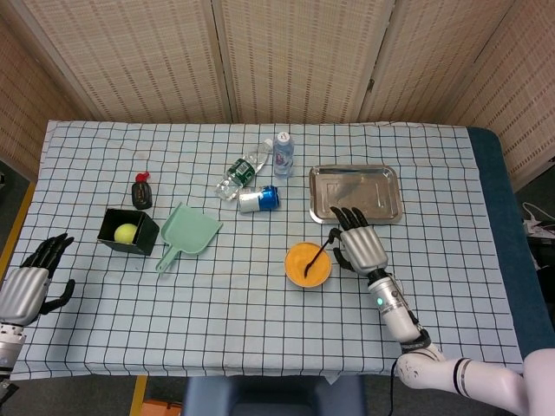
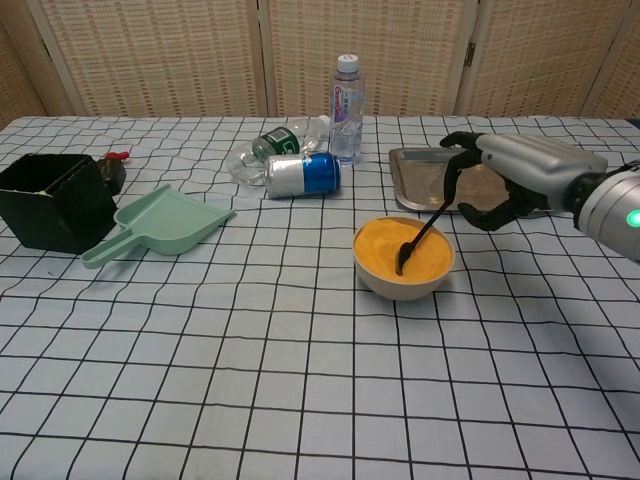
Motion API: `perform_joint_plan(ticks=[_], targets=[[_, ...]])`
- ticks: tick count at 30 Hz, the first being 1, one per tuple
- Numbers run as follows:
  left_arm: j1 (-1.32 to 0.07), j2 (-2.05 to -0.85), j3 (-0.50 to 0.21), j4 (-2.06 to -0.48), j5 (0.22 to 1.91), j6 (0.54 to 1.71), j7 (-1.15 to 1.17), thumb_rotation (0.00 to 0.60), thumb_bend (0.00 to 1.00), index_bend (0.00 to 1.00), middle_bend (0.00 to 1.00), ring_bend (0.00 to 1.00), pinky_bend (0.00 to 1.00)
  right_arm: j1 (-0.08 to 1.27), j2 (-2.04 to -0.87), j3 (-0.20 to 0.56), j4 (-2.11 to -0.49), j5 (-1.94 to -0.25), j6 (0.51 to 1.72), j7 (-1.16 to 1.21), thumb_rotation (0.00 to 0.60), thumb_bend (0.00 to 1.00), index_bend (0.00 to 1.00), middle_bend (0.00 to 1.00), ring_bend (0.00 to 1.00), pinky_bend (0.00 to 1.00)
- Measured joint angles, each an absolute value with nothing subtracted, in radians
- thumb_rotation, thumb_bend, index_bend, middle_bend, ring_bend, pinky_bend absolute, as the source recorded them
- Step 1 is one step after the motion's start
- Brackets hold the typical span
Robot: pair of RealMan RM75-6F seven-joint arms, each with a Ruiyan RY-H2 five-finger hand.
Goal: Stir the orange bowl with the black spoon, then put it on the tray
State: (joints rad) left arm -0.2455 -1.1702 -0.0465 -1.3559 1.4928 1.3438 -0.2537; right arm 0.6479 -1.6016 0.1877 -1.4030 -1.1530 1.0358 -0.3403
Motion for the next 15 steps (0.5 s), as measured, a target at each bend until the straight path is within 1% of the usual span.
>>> perform_joint_plan(ticks=[6, 13, 15], targets=[[-0.253, -1.179, -0.053, -1.346, 1.474, 1.321, -0.243, 0.600, 0.48, 0.00, 0.00, 0.00, 0.21, 0.701, -1.575, 0.208, -1.352, -1.154, 0.939, -0.311, 0.600, 0.44, 0.42, 0.04, 0.00, 0.00], [-0.259, -1.186, -0.058, -1.339, 1.459, 1.303, -0.236, 0.600, 0.48, 0.00, 0.00, 0.00, 0.21, 0.765, -1.537, 0.216, -1.312, -1.143, 0.816, -0.297, 0.600, 0.34, 0.39, 0.04, 0.00, 0.00], [-0.261, -1.188, -0.059, -1.337, 1.456, 1.298, -0.235, 0.600, 0.48, 0.00, 0.00, 0.00, 0.21, 0.787, -1.527, 0.216, -1.300, -1.130, 0.776, -0.303, 0.600, 0.33, 0.38, 0.04, 0.00, 0.00]])
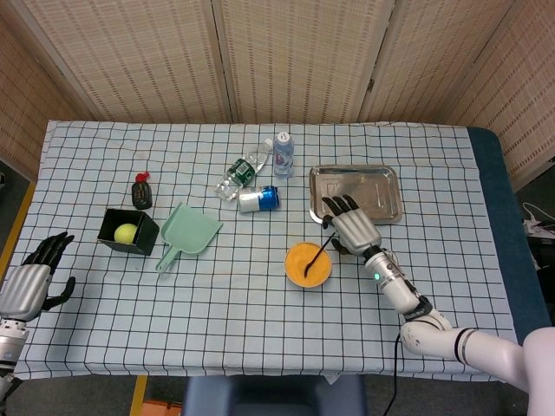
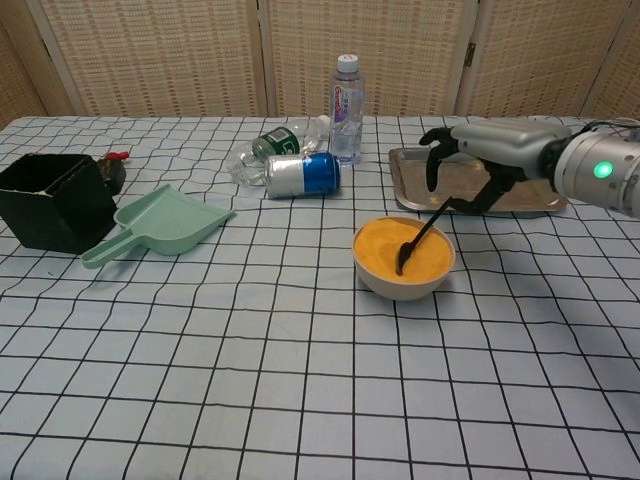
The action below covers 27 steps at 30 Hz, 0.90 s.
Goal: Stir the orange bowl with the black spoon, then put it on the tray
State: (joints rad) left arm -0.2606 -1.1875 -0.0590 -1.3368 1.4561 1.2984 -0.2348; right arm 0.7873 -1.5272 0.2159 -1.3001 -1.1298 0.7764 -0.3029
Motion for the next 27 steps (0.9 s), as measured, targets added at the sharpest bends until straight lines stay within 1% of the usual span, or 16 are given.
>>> perform_joint_plan(ticks=[3, 10, 15, 27], targets=[[-0.264, -1.190, -0.060, -1.332, 1.452, 1.288, -0.235, 0.600, 0.49, 0.00, 0.00, 0.00, 0.21, 0.817, -1.516, 0.216, -1.288, -1.103, 0.738, -0.312, 0.600, 0.33, 0.38, 0.04, 0.00, 0.00], [-0.270, -1.194, -0.063, -1.324, 1.443, 1.274, -0.235, 0.600, 0.48, 0.00, 0.00, 0.00, 0.21, 0.841, -1.505, 0.211, -1.268, -1.077, 0.710, -0.307, 0.600, 0.33, 0.43, 0.04, 0.00, 0.00], [-0.272, -1.196, -0.062, -1.322, 1.440, 1.268, -0.229, 0.600, 0.48, 0.00, 0.00, 0.00, 0.21, 0.843, -1.493, 0.200, -1.272, -1.094, 0.710, -0.289, 0.600, 0.33, 0.46, 0.04, 0.00, 0.00], [-0.277, -1.202, -0.063, -1.322, 1.433, 1.255, -0.215, 0.600, 0.48, 0.00, 0.00, 0.00, 0.21, 0.842, -1.488, 0.170, -1.256, -1.127, 0.710, -0.255, 0.600, 0.33, 0.46, 0.04, 0.00, 0.00]])
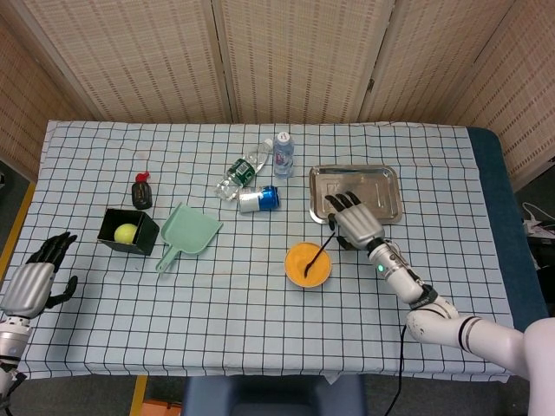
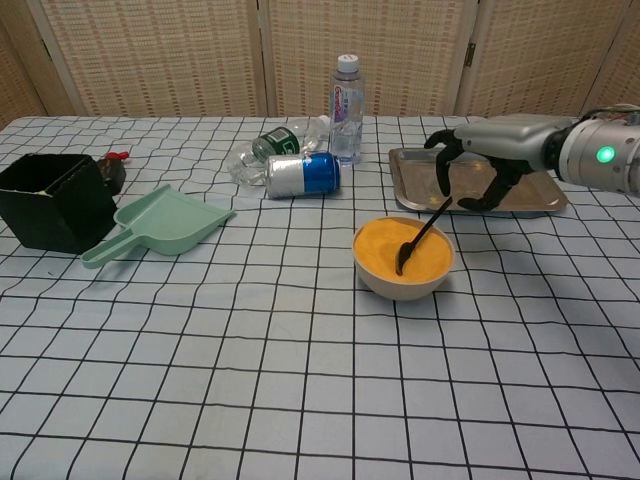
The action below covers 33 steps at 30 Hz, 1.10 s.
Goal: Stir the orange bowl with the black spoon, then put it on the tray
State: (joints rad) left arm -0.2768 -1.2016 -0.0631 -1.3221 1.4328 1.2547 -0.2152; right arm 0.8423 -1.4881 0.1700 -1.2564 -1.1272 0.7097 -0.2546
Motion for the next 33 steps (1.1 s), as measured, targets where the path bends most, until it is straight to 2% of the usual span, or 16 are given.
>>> perform_joint_plan(ticks=[26, 33], targets=[[-0.278, -1.200, -0.064, -1.320, 1.430, 1.250, -0.220, 0.600, 0.48, 0.00, 0.00, 0.00, 0.21, 0.851, -1.512, 0.150, -1.240, -1.119, 0.726, -0.266, 0.600, 0.33, 0.59, 0.04, 0.00, 0.00], [-0.276, -1.197, -0.063, -1.322, 1.435, 1.258, -0.225, 0.600, 0.48, 0.00, 0.00, 0.00, 0.21, 0.854, -1.511, 0.145, -1.253, -1.105, 0.727, -0.289, 0.600, 0.45, 0.66, 0.04, 0.00, 0.00]])
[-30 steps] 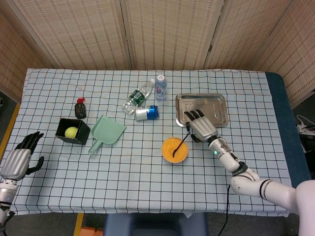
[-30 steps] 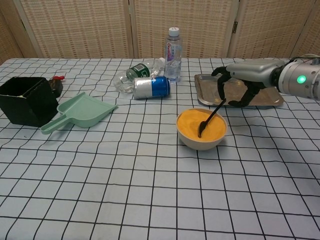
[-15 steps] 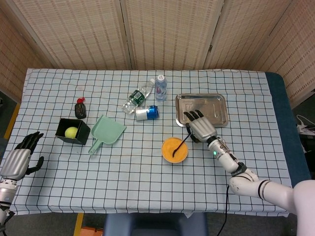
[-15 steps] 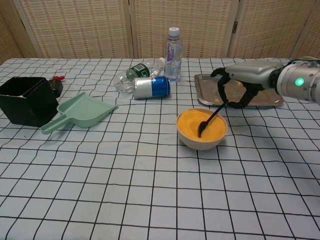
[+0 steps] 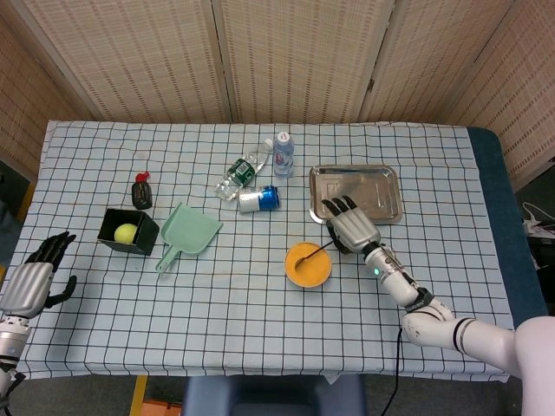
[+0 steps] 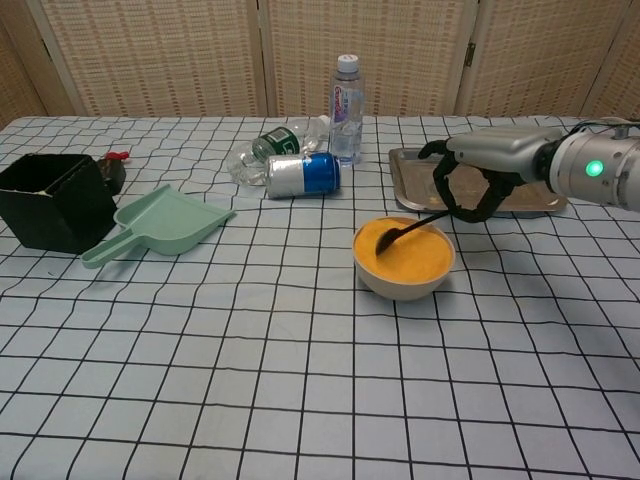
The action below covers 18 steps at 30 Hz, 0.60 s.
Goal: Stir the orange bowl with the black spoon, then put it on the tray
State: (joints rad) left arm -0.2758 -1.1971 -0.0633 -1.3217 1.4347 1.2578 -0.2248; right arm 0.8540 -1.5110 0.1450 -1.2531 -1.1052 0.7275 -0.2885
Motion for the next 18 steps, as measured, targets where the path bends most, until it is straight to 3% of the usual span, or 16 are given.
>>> perform_joint_plan(ticks=[12, 18], targets=[[-0.272, -1.193, -0.062, -1.322, 1.443, 1.270, -0.231, 0.600, 0.49, 0.00, 0.00, 0.00, 0.21, 0.857, -1.475, 0.143, -1.316, -1.097, 0.733, -0.305, 0.600, 0.68, 0.73, 0.04, 0.00, 0.00], [-0.272, -1.195, -0.061, -1.326, 1.447, 1.273, -0.222, 0.600, 0.48, 0.00, 0.00, 0.00, 0.21, 0.859, -1.412, 0.135, -1.387, -1.101, 0.734, -0.329, 0.600, 0.71, 0.75, 0.04, 0.00, 0.00]])
